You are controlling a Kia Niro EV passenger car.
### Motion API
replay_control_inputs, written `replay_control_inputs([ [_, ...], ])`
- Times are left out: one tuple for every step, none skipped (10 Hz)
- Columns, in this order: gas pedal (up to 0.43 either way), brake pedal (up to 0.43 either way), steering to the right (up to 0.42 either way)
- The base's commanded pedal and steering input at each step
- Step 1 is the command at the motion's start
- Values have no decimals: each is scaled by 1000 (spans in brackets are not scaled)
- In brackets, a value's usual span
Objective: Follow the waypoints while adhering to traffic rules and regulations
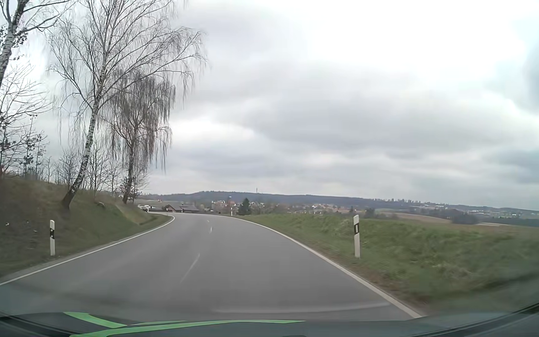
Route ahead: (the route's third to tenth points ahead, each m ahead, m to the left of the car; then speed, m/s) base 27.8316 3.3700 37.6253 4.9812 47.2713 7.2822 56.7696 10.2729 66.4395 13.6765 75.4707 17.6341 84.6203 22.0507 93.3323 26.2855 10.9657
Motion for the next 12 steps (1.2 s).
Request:
replay_control_inputs([
  [441,0,-39],
  [441,0,-37],
  [441,0,-34],
  [441,0,-32],
  [441,0,-31],
  [441,0,-31],
  [441,0,-31],
  [441,0,-30],
  [441,0,-29],
  [441,0,-27],
  [441,0,-25],
  [429,0,-25],
])
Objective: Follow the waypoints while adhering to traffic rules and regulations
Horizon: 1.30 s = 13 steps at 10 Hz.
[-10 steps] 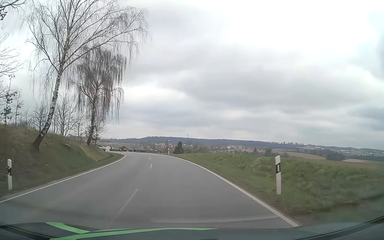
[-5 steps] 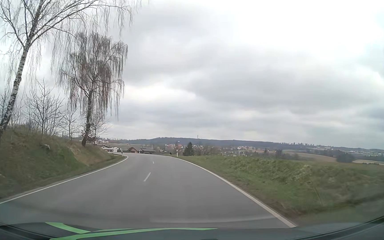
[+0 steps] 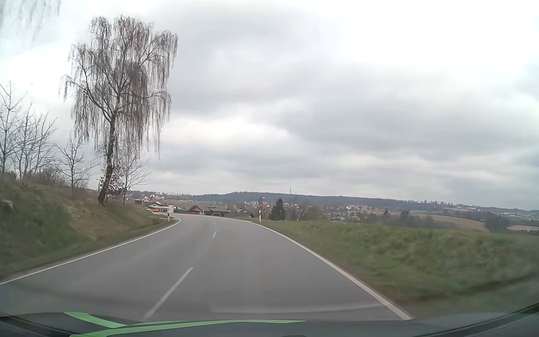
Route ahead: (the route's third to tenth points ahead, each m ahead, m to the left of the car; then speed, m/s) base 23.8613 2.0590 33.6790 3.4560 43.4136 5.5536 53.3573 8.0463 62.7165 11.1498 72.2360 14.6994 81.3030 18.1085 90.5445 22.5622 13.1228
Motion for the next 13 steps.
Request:
replay_control_inputs([
  [421,0,-25],
  [421,0,-25],
  [409,0,-25],
  [398,0,-25],
  [390,0,-25],
  [378,0,-26],
  [350,0,-29],
  [331,0,-30],
  [319,0,-29],
  [311,0,-30],
  [299,0,-29],
  [287,0,-30],
  [280,0,-30],
])
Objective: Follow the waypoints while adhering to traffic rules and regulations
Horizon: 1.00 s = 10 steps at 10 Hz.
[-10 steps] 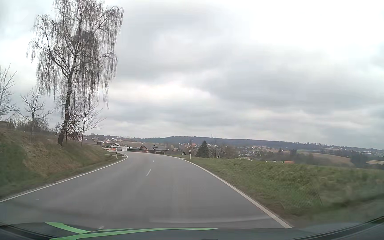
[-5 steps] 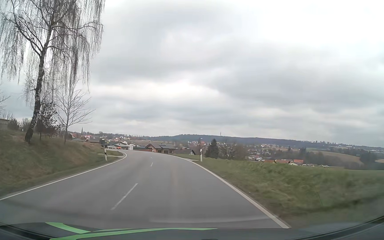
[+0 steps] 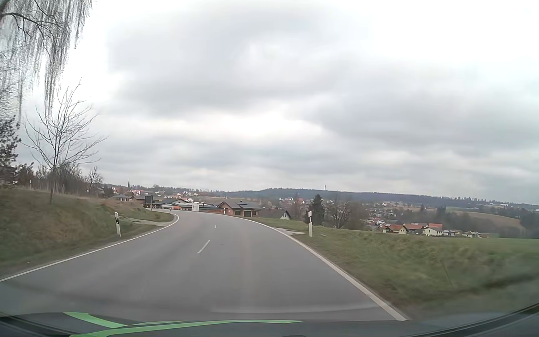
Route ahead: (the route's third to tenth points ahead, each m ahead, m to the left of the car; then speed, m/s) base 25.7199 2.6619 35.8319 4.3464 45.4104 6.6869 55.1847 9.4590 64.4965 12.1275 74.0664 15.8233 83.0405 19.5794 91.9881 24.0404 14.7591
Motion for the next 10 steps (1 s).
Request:
replay_control_inputs([
  [260,0,-30],
  [248,0,-30],
  [248,0,-29],
  [228,0,-29],
  [220,0,-29],
  [197,0,-29],
  [197,0,-29],
  [177,0,-28],
  [169,0,-27],
  [169,0,-26],
])
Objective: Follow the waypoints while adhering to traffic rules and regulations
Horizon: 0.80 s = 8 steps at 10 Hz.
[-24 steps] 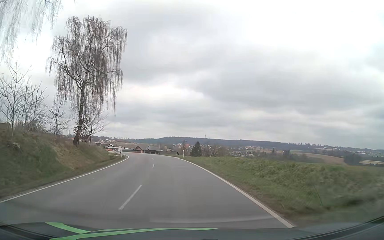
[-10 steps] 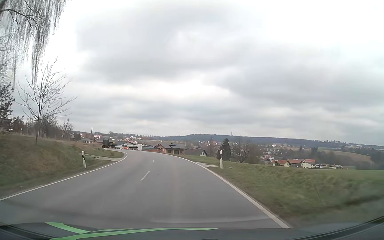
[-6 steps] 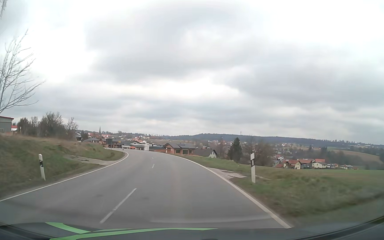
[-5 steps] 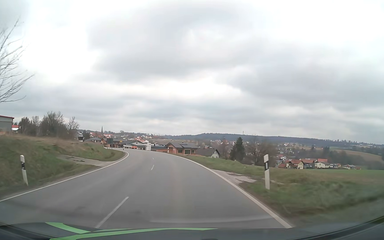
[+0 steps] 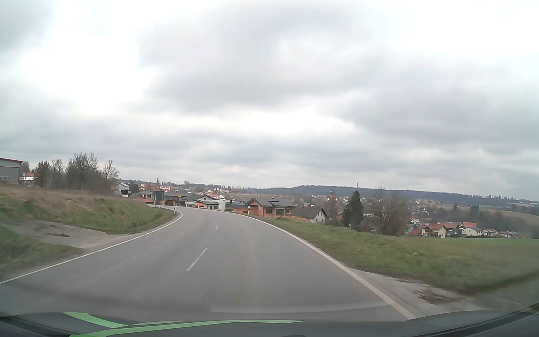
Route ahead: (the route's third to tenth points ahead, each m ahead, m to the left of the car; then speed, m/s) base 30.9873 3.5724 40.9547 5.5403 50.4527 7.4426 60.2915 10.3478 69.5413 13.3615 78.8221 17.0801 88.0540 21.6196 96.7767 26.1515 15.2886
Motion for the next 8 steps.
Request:
replay_control_inputs([
  [150,0,-25],
  [150,0,-25],
  [150,0,-25],
  [150,0,-25],
  [138,0,-25],
  [130,0,-25],
  [130,0,-25],
  [118,0,-25],
])
